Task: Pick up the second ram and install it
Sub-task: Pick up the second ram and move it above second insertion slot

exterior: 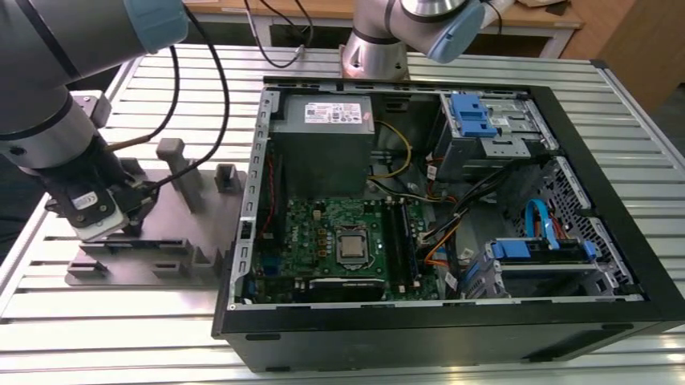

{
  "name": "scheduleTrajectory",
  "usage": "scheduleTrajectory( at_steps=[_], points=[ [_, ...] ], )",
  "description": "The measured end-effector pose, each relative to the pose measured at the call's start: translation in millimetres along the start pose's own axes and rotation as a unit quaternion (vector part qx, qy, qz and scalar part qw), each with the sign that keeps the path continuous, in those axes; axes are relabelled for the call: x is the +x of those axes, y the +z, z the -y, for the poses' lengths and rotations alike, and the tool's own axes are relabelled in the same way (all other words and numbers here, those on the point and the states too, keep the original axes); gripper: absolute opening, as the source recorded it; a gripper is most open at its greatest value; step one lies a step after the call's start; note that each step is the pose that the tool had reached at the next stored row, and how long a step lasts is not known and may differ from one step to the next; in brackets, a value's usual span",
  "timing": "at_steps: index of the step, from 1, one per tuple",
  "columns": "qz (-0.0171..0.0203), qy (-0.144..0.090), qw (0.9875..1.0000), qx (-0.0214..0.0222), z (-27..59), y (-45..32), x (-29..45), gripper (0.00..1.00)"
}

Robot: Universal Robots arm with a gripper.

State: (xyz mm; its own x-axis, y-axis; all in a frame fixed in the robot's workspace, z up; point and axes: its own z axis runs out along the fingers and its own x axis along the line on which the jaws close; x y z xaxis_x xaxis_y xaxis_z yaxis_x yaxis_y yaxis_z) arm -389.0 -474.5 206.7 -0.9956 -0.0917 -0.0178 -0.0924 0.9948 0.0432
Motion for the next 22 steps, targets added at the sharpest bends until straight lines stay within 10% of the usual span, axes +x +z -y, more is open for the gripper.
scheduleTrajectory(
  at_steps=[5,11,22],
  points=[
    [-0.0019,-0.045,0.9990,-0.0008,0.0,0.5,0.0,0.14],
    [-0.0043,-0.100,0.9950,-0.0018,0.0,0.9,0.0,0.14],
    [-0.0086,-0.198,0.9801,-0.0034,0.1,1.4,0.0,0.14]
  ],
)
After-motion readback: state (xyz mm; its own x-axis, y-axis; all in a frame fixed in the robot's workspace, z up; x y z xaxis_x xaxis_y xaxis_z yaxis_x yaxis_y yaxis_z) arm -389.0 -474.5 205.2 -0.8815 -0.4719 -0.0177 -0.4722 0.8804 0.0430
